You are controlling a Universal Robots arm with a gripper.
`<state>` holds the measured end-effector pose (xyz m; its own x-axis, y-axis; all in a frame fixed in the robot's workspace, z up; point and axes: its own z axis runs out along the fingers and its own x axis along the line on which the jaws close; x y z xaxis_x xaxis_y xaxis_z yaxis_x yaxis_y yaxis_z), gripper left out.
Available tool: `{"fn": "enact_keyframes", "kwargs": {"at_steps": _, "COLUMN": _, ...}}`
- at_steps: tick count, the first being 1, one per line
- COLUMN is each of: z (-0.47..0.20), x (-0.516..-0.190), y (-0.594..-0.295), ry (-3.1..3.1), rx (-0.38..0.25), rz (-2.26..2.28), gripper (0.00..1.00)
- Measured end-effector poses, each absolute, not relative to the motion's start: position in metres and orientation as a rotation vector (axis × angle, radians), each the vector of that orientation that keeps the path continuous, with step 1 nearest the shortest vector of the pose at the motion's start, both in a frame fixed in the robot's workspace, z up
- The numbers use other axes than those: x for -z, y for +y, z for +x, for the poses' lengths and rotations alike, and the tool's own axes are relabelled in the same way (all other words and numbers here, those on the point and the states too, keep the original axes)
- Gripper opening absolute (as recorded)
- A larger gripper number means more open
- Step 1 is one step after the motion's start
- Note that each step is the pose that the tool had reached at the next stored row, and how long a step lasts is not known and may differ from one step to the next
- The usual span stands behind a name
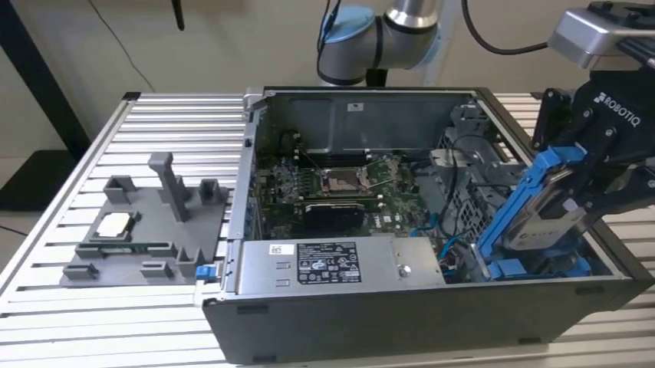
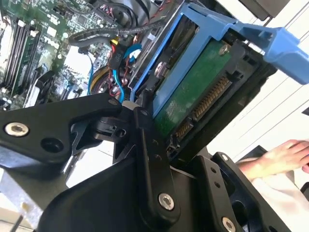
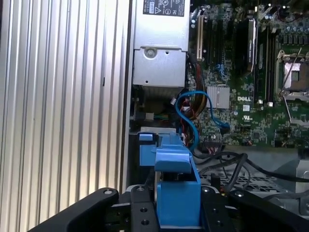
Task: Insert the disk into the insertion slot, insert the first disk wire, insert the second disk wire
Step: 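Insert the disk into the insertion slot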
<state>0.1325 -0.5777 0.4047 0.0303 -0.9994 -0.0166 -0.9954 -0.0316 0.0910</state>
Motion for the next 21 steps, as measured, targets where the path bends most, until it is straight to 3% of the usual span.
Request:
{"fn": "enact_keyframes", "kwargs": {"at_steps": 16, "z": 0.136, "x": -0.384, "y": -0.578, "ry": -2.133, "rx": 0.146, "rz": 2.197, "gripper": 0.33}}
{"fn": "enact_keyframes", "kwargs": {"at_steps": 18, "z": 0.136, "x": -0.383, "y": -0.577, "ry": -2.133, "rx": 0.145, "rz": 2.197, "gripper": 0.34}}
{"fn": "enact_keyframes", "kwargs": {"at_steps": 21, "z": 0.136, "x": -0.382, "y": -0.578, "ry": -2.136, "rx": 0.152, "rz": 2.200, "gripper": 0.47}}
